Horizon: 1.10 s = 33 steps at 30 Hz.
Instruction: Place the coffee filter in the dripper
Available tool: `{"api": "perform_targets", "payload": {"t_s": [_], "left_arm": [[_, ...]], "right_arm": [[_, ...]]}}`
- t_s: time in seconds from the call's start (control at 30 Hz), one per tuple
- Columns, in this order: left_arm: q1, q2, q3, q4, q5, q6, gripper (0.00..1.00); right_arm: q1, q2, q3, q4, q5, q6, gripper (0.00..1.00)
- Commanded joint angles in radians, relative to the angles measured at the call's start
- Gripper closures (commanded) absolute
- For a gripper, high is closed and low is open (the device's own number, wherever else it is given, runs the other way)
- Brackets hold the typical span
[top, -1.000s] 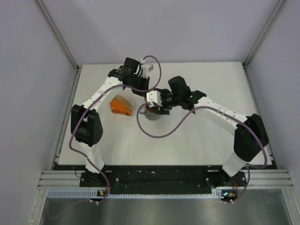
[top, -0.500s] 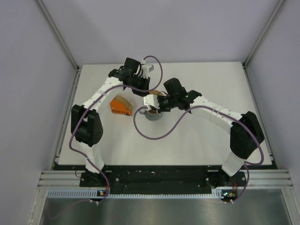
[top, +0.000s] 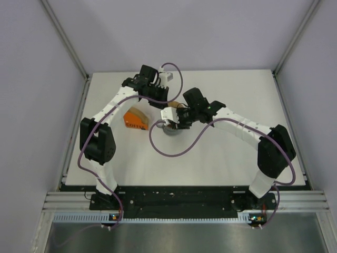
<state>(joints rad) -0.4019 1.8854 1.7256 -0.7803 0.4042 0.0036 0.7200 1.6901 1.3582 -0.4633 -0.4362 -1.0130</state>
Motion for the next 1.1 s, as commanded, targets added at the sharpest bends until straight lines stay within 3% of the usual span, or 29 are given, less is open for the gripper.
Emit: {"api": "perform_targets", "payload": {"t_s": [0.0,0.2,0.37,0.83,1.03,1.07], "left_arm": [[0.006,-0.016,0.019,0.004,-0.001,0.009,0.85],[0.005,-0.012,0.019,0.006,0.004,0.009,0.85],[0.005,-0.014,0.019,0.006,0.005,0.007,0.85],[0.005,-0.009,0.02,0.004,0.005,0.009,0.85],[0.005,-0.012,0.02,0.003,0.002,0.01,0.85],[0.006,-0.011,0.019,0.003,0.001,0.01,0.85]], "right_arm": [[0.004,0.014,0.051,-0.029,-0.001,0.025,0.46],[0.006,0.042,0.07,-0.028,-0.004,0.022,0.42],[0.01,0.077,0.097,-0.028,0.007,0.013,0.48],[0.021,0.097,0.104,-0.058,0.048,-0.025,1.0],[0.021,0.097,0.108,-0.074,0.039,-0.033,1.0],[0.019,0.097,0.108,-0.072,0.043,-0.03,0.93]]}}
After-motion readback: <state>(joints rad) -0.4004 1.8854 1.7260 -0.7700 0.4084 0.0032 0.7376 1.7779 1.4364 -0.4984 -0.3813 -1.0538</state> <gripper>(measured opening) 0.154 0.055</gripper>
